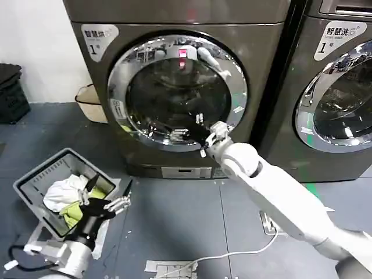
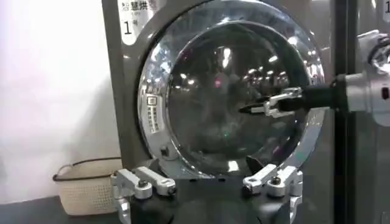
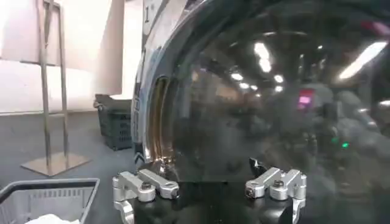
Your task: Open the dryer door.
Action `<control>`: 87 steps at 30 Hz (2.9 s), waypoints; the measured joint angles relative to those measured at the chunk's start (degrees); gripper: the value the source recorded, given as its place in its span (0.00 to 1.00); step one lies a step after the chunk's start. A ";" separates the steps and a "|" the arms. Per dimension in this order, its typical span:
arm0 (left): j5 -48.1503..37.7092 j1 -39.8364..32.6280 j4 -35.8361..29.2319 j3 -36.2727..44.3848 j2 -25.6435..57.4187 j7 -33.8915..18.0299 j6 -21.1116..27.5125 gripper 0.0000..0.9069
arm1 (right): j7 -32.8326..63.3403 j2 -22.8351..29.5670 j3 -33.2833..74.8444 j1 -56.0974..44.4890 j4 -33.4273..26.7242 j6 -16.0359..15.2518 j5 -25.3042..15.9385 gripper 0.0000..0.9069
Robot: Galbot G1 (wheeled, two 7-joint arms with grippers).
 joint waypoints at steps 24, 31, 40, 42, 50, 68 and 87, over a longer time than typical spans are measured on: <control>-0.06 -0.23 0.27 0.00 -0.29 0.02 -0.03 1.00 | -3.18 10.90 -3.45 7.11 -13.11 1.83 -1.02 1.00; 0.00 -0.20 0.41 0.15 -0.45 0.03 -0.07 1.00 | -4.24 13.36 -4.03 8.19 -17.04 2.43 -1.68 1.00; -0.01 -0.06 0.47 0.21 -0.50 0.05 -0.17 1.00 | -4.34 16.40 -4.27 8.71 -20.65 2.49 -2.02 1.00; -0.01 -0.09 0.48 0.21 -0.49 0.05 -0.19 1.00 | -4.33 17.12 -4.43 8.74 -21.26 2.41 -2.12 1.00; -0.14 -0.15 0.55 0.14 -0.43 0.06 -0.30 1.00 | -5.06 19.58 -4.72 9.44 -23.59 2.60 -3.42 1.00; -0.49 -0.27 0.50 -0.09 -0.26 0.06 -0.35 1.00 | -8.95 25.88 -4.77 11.67 -31.15 4.03 -4.98 1.00; -0.64 0.28 0.15 -0.16 -0.54 0.08 -0.57 1.00 | -16.04 26.38 -4.71 13.72 -39.04 6.20 -7.04 1.00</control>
